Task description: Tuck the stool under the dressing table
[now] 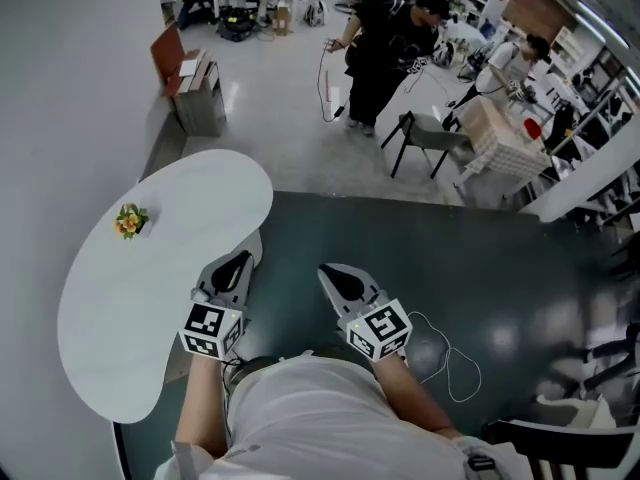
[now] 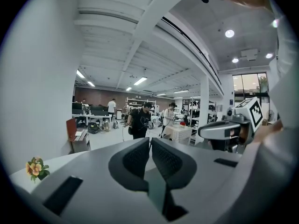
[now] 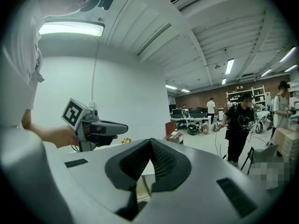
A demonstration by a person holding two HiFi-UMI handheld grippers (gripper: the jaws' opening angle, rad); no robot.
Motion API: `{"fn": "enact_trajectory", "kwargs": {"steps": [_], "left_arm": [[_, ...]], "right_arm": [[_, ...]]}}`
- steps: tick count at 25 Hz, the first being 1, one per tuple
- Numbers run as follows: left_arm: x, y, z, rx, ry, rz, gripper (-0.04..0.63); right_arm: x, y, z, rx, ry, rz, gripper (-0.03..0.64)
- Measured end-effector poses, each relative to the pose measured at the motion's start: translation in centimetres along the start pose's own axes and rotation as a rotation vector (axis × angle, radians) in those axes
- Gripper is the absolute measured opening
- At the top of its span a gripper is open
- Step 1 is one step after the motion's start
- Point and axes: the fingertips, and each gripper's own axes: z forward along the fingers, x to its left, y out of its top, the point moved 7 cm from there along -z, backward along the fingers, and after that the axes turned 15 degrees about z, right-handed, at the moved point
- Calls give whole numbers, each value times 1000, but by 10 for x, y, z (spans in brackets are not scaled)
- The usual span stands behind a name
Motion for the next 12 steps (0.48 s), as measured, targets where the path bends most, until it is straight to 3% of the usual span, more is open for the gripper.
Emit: {"fn": "enact_trajectory", "kwargs": {"steps": [12], "left_arm": [[-11,-9,-3,18,-17,-3,5]], "right_arm": [[-1,-9,-9,-2,-8,19,9]]}}
